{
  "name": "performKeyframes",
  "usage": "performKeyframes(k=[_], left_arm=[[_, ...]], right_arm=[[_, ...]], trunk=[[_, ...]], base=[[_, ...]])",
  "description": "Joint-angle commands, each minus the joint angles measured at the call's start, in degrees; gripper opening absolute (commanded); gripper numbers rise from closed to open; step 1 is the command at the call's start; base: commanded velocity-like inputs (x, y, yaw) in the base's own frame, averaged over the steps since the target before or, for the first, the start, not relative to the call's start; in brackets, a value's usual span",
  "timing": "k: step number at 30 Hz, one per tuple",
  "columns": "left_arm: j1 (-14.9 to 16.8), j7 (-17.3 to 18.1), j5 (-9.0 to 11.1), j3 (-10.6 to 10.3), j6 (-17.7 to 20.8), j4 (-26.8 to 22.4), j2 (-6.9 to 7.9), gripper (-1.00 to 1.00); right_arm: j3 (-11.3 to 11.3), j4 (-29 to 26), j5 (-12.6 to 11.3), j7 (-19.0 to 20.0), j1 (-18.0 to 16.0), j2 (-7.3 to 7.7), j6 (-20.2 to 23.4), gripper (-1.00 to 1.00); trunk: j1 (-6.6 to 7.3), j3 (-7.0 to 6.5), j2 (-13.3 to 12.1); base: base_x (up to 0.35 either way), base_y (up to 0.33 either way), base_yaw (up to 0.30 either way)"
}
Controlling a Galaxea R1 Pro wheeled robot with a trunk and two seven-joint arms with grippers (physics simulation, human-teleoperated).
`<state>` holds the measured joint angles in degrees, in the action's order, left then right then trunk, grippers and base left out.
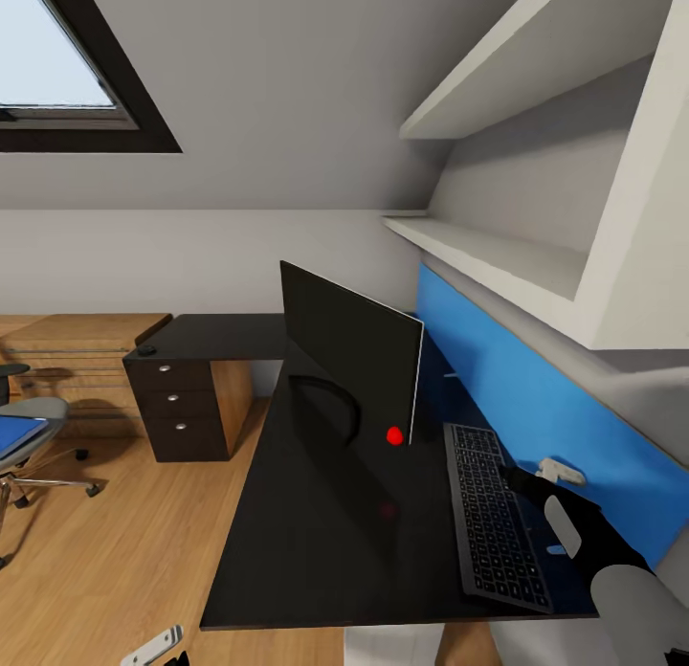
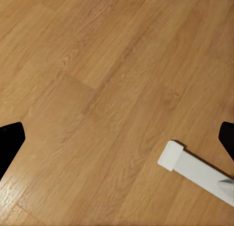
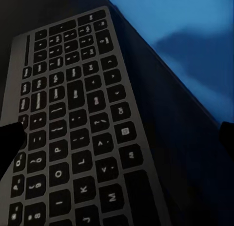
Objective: In the bedroom, organize the workspace by keeping the computer under the desk, ensuring the monitor is on the desk, placing the keyboard on the desk next to the monitor, placing the mouse on the desk next to the keyboard, moving the folder from the swivel chair onto the desk next to the mouse, stacking the notebook on top of the folder with the pen on top of the notebook, and positioning the swivel chair next to the desk.
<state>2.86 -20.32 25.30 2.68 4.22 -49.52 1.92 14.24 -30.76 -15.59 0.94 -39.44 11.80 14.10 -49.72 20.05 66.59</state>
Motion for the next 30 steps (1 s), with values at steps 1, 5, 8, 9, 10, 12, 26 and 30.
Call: performKeyframes(k=[1, 5, 8, 9, 10, 12, 26, 30], left_arm=[[0.02, -0.24, 0.34, -0.05, 0.27, -0.12, 0.02, 1.0], [0.0, -0.24, 0.36, -0.05, 0.21, -0.13, 0.01, 1.0], [0.0, -0.24, 0.36, -0.05, 0.19, -0.13, 0.01, 1.0], [-0.02, -0.24, 0.36, -0.05, 0.18, -0.13, 0.01, 1.0], [-0.01, -0.24, 0.36, -0.05, 0.18, -0.13, 0.01, 1.0], [0.0, -0.24, 0.36, -0.05, 0.18, -0.13, 0.01, 1.0], [0.01, -0.24, 0.36, -0.04, 0.18, -0.13, 0.01, 1.0], [0.01, -0.24, 0.36, -0.05, 0.18, -0.13, 0.01, 1.0]], right_arm=[[0.18, -0.11, -0.35, 0.1, -0.03, -0.02, 0.32, 1.0], [0.18, -0.16, -0.37, 0.11, -0.03, -0.02, 0.32, 1.0], [0.18, -0.17, -0.39, 0.12, -0.03, -0.02, 0.32, 1.0], [0.18, -0.17, -0.4, 0.12, -0.03, -0.02, 0.32, 1.0], [0.18, -0.17, -0.4, 0.12, -0.03, -0.02, 0.32, 1.0], [0.18, -0.18, -0.41, 0.12, -0.03, -0.02, 0.32, 1.0], [0.18, -0.18, -0.41, 0.12, -0.03, -0.03, 0.32, 1.0], [0.18, -0.18, -0.41, 0.12, -0.03, -0.03, 0.32, 1.0]], trunk=[[0.0, 0.07, 0.05], [-0.66, 0.61, 1.25], [-1.32, 1.15, 2.45], [-1.54, 1.33, 2.85], [-1.76, 1.51, 3.25], [-2.2, 1.87, 4.06], [-5.28, 4.38, 9.67], [-6.15, 5.1, 11.28]], base=[[0.0, 0.0, 0.0], [0.0, 0.0, 0.0], [0.0, 0.0, 0.0], [0.0, 0.0, 0.0], [0.0, 0.0, 0.0], [0.0, 0.0, 0.0], [0.0, 0.0, 0.0], [0.0, 0.0, 0.0]])
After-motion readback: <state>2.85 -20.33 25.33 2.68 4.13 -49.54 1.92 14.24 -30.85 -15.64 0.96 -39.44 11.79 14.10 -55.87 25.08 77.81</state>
